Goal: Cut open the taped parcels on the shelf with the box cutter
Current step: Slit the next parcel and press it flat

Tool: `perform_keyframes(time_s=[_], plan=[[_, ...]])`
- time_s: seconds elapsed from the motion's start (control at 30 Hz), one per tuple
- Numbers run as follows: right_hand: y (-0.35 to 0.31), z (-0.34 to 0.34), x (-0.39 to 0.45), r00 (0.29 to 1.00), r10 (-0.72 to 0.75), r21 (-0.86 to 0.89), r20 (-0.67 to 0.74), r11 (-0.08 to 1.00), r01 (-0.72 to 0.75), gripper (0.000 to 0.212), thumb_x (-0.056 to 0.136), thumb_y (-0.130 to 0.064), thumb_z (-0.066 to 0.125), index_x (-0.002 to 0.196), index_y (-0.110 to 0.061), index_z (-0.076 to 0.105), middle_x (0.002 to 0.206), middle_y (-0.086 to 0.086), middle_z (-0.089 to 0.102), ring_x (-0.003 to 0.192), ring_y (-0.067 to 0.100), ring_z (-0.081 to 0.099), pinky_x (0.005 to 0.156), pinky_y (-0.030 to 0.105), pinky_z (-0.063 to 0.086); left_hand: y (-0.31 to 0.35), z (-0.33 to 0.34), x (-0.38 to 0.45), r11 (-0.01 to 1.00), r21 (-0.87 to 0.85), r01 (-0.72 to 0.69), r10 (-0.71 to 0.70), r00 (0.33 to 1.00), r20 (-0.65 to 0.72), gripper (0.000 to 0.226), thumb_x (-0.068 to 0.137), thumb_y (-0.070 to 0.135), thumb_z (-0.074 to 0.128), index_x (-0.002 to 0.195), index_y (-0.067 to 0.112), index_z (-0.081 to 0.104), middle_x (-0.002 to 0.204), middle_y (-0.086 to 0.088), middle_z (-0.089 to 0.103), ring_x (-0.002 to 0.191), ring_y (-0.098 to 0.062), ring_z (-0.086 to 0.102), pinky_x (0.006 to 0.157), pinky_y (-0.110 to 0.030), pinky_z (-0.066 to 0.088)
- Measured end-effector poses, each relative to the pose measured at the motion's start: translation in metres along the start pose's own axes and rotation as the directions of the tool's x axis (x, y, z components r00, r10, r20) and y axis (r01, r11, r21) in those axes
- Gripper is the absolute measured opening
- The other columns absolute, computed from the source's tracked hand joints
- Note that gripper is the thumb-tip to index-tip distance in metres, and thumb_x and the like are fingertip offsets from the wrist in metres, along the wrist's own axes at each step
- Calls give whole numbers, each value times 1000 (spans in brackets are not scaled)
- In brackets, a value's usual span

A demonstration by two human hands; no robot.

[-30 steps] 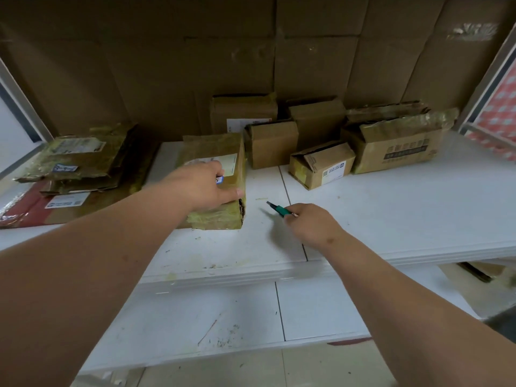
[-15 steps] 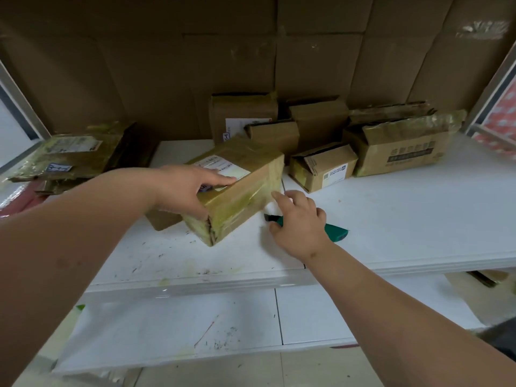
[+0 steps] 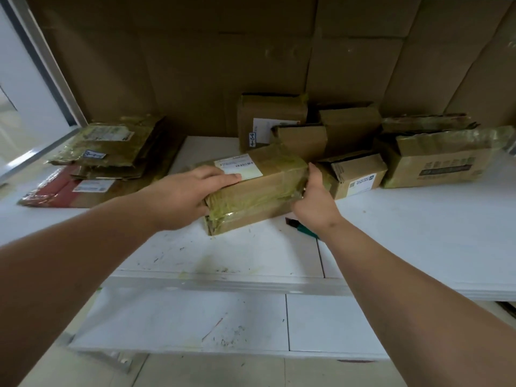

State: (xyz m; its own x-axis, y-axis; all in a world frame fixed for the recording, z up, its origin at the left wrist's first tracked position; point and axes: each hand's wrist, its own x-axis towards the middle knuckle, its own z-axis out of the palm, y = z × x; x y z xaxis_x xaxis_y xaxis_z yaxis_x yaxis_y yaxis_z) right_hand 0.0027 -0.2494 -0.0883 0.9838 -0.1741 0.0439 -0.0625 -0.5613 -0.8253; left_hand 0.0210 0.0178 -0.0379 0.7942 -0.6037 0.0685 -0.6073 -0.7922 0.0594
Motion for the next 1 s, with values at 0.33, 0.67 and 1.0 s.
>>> perform_keyframes(time_s=[0.33, 0.67, 1.0], plan=[[7, 3, 0, 999, -41, -88, -34, 995, 38, 74, 87, -11, 60, 146, -31, 21, 137, 0, 50, 121, 30, 54, 100, 42, 45, -3, -1, -1, 999, 31, -8, 7, 1000, 29, 80, 95, 31, 57, 131, 72, -2, 158, 15, 20, 140, -15, 30, 108, -30, 35], [13, 1, 7, 1000, -18, 173, -26, 985, 22, 89, 83, -24, 76, 152, -31, 19, 135, -8, 50, 122, 19, 53, 103, 40, 48, -9, -5, 3, 984, -177, 16, -16, 1000, 4, 64, 98, 31, 54, 138, 62, 15, 154, 22, 27, 137, 7, 18, 115, -25, 15], [-19, -3, 25, 938, -258, -304, -232, 935, 181, 66, 92, -20, 58, 148, -27, 22, 84, -5, 57, 73, 20, 60, 66, 33, 48, 0, -23, 4, 802, -526, 282, -298, 953, 57, 57, 79, 65, 36, 118, 32, 62, 102, 0, 66, 92, -14, 60, 78, -27, 49]])
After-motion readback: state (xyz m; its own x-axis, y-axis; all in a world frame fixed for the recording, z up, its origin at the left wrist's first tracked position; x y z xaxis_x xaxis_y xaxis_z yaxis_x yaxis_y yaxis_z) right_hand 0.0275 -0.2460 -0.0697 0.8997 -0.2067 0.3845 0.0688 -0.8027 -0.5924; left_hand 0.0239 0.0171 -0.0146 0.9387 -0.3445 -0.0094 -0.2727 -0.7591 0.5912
